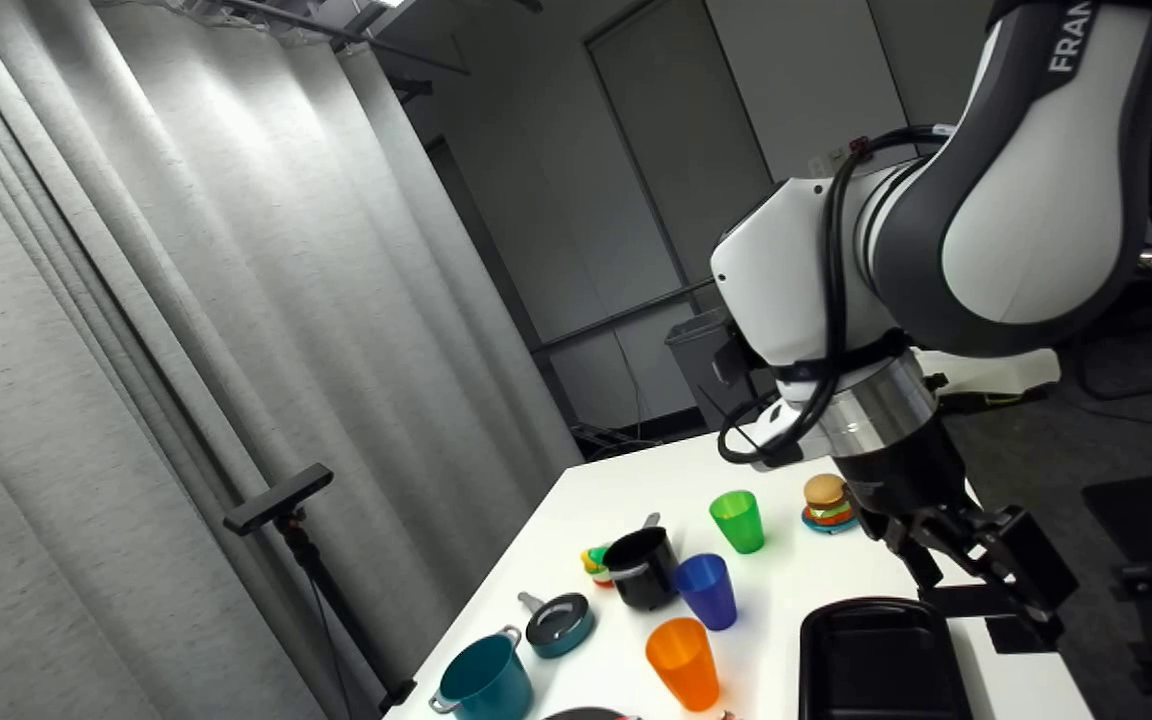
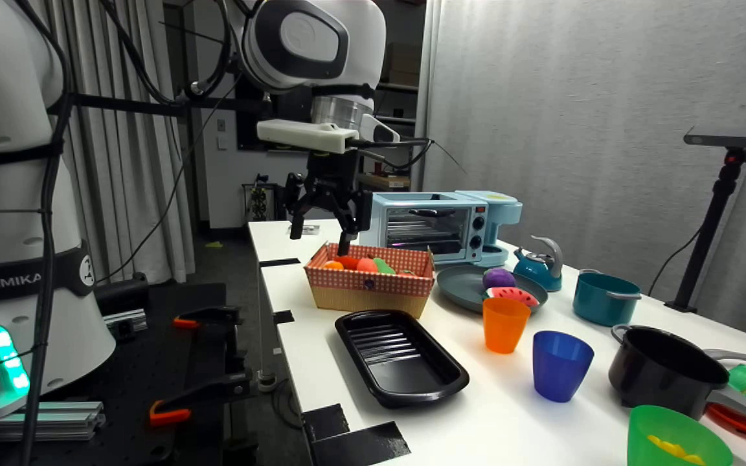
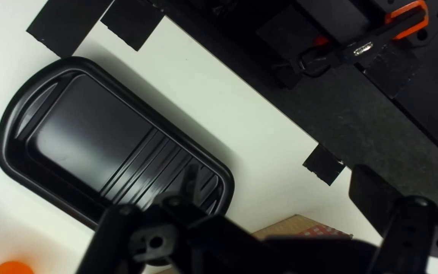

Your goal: Pick up the red plush toy from the basket and put it in the orange cup.

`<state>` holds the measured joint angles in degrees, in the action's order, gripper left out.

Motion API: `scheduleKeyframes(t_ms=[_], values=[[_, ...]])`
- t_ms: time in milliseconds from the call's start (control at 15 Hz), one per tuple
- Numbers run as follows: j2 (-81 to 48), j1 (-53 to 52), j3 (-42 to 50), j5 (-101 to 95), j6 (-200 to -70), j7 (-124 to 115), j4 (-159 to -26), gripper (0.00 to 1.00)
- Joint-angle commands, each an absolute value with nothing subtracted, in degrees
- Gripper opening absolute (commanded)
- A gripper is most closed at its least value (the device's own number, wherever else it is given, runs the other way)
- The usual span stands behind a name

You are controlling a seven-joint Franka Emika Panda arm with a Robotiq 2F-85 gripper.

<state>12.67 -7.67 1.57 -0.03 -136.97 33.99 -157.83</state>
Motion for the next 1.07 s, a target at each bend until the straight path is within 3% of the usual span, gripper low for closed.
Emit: scheduleKeyframes(t_ms=[0, 667, 1000], values=[[12.68, -7.41, 1.27, 0.07, -136.83, 34.04, -157.75, 1.00], [10.88, -6.89, -1.94, -14.80, -137.30, 32.46, -149.37, 1.00], [8.00, -8.61, -3.33, -12.65, -141.58, 34.61, -144.35, 1.00]])
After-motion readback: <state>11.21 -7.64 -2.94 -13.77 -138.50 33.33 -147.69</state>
